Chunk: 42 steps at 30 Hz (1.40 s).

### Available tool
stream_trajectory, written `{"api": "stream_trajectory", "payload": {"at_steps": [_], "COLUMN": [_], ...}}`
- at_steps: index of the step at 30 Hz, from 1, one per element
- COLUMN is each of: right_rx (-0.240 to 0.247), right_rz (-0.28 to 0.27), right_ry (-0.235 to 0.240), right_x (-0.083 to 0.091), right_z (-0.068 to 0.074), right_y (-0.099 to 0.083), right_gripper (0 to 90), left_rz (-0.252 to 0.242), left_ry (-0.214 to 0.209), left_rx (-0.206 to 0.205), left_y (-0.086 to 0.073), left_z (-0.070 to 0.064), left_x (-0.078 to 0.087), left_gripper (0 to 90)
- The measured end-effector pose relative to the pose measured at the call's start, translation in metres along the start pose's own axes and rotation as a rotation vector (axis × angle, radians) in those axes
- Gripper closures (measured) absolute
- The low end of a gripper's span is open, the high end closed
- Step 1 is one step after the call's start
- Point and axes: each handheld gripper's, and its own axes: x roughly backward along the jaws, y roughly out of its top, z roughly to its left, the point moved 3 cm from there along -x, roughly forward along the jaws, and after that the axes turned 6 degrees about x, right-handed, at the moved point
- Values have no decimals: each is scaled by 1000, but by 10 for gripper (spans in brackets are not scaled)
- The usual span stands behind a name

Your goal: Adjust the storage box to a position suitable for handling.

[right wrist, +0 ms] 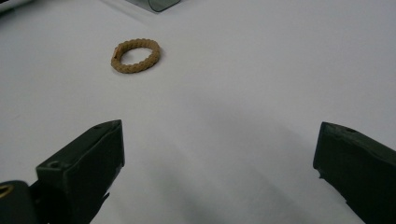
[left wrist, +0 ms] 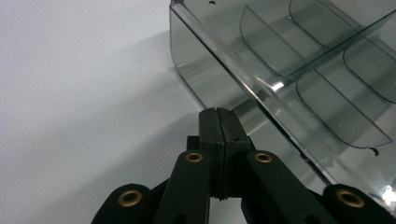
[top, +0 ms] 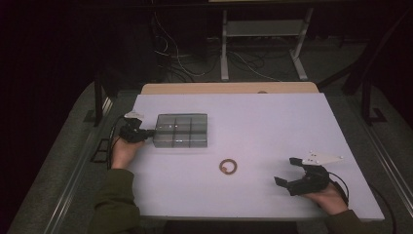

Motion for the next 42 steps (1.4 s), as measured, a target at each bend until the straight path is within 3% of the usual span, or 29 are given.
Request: {"api": "stream_trajectory", "payload": {"at_steps": [9,13,20,42], "right_rx": [1,1,0,-2], "right_rz": [1,1,1,-1], "right_ry": [0,-1,-2,-3], "right_x": [0,0,0,0], "right_z": [0,0,0,0], "right_y": [0,0,0,-1], "right_gripper": [16,16,15,16], "left_rz": [2,0,0,18], "left_ry": [-8,-5,-26,-83], "left_rx": [2,25,7,-76], "left_y": [0,1,2,12], "left_z": [0,-1,-5,-38], "left_x": [1,0,-3,-23], "left_gripper": [891,891,891,891]}}
